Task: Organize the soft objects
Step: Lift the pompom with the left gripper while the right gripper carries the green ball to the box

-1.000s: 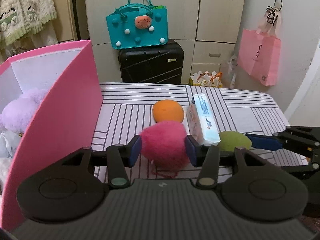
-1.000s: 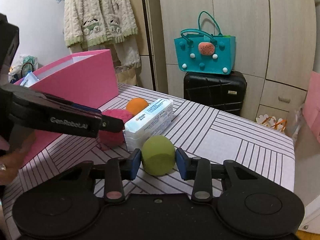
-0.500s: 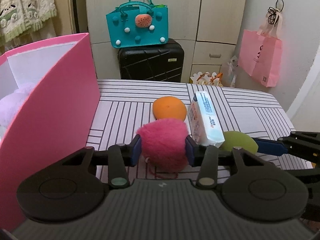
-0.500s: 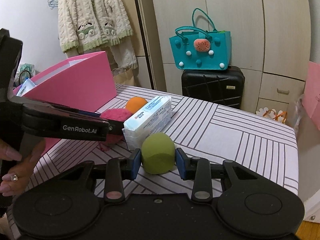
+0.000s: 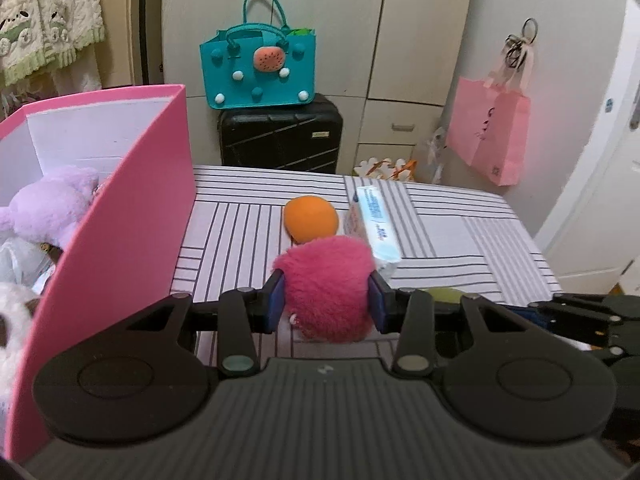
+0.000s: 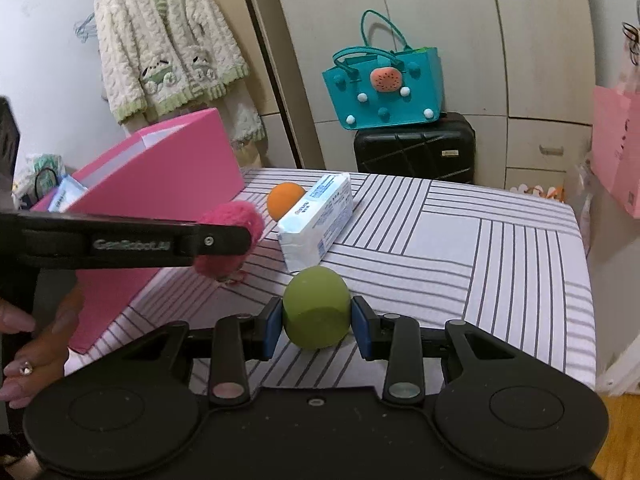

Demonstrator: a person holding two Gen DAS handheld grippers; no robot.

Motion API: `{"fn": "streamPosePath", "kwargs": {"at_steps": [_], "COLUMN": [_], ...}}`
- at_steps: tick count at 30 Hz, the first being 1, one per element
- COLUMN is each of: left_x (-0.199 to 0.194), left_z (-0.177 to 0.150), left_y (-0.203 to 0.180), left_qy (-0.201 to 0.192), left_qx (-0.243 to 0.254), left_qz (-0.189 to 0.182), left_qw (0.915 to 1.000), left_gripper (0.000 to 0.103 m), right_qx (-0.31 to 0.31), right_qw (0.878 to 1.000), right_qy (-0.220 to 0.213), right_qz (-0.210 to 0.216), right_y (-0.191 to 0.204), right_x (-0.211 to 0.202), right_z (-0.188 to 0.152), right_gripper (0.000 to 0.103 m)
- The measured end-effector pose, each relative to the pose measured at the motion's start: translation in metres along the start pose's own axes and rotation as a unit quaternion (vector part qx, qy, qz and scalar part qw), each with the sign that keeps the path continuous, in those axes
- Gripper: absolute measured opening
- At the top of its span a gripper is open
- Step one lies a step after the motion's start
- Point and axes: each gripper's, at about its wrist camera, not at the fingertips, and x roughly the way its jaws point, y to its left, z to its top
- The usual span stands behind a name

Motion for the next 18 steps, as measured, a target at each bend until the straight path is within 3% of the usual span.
{"fn": "streamPosePath", "kwargs": {"at_steps": [9,14,18], "left_x": [-0.054,-0.080,-0.104], "left_z": [-0.010,-0.016,-0.022], "left_y": [0.002,0.008,0.012], "left_qy": [-0.016,-0.005,-0.009], "left_qx": [0.009,0.014,0.029], "left_qz": [-0.043,-0.067,-0.068], "left_qw": [0.9989,0.9977,0.9972], "left_gripper": [0.041,0.041,0.041], "right_qx": [0.008,0.002,-0.013], "right_qw": [1.000,1.000,1.000], "right_qy": [0.006,0.017,0.026], "right_qz": [-0.004,0.000,0.004], "right_y": [0.023,0.040,0.057], "right_x": [-0.026,-0.039,-0.053], "right_z": [-0.006,-0.010,-0.012], "right_gripper": [0.042,0.042,0.042]}}
